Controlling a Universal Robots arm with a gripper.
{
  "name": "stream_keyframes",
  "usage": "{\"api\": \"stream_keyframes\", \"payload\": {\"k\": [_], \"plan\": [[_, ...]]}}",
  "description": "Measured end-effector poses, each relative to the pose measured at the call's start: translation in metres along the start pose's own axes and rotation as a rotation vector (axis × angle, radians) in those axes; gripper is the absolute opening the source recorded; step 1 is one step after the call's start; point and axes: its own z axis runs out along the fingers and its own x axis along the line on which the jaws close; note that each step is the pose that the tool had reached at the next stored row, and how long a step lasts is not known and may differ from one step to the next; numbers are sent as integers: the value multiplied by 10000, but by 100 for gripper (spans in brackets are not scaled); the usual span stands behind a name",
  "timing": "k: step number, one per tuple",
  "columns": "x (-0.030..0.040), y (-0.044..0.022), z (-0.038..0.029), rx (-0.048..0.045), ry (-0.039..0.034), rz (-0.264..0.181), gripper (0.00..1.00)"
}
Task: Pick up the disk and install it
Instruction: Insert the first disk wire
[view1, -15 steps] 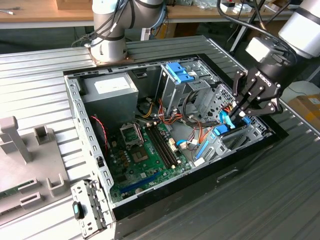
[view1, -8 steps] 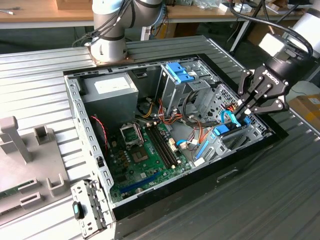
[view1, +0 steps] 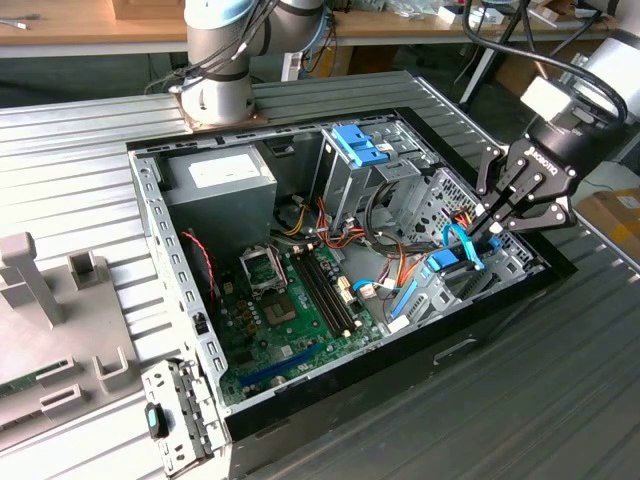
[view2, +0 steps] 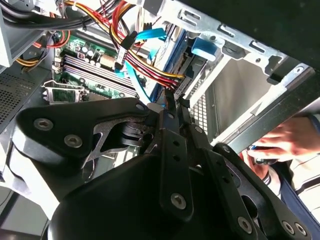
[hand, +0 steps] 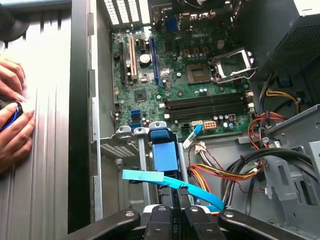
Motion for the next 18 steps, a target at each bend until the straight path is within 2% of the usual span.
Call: {"api": "stream_keyframes", "payload": {"k": [2, 6, 12, 18], "plan": [[-20, 3, 0, 5, 27, -81, 16], [-42, -49, 13, 16, 90, -198, 16], [-67, -9, 38, 16, 90, -207, 16], [-78, -24, 41, 29, 157, -406, 16]]}}
